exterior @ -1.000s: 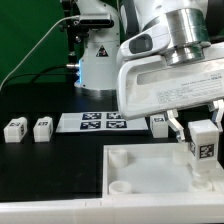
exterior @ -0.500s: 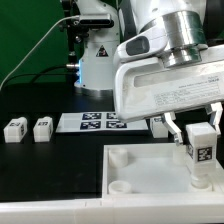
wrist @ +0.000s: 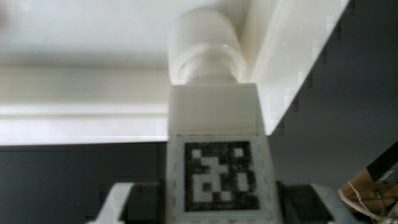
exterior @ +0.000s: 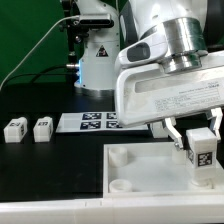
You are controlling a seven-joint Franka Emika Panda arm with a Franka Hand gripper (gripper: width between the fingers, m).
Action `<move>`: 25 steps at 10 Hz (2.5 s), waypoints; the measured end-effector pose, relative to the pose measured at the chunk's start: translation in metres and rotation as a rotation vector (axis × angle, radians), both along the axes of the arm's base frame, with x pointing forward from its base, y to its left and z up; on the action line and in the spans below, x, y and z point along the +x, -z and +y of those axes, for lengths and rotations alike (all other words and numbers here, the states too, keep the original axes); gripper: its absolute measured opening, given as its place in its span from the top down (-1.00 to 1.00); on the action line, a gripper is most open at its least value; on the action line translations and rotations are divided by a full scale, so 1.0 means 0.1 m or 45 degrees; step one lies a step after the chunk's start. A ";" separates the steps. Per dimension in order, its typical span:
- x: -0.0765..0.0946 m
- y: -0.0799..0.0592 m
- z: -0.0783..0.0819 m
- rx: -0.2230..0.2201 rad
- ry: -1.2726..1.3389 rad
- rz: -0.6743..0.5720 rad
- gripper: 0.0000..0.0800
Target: Assemble one leg
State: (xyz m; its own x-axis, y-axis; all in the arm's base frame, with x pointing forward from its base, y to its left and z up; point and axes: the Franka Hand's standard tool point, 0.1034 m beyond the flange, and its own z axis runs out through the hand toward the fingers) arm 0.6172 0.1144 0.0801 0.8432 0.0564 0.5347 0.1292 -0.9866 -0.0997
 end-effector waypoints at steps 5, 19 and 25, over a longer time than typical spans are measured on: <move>-0.02 0.07 0.03 -0.039 0.113 -0.048 0.27; -0.06 -0.08 0.04 -0.029 0.116 0.026 -0.62; -0.09 -0.34 0.07 0.029 0.103 0.440 -0.62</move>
Offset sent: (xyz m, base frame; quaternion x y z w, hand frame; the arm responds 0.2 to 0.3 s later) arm -0.0049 0.0085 -0.0263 -0.0491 0.0008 -0.0168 0.9986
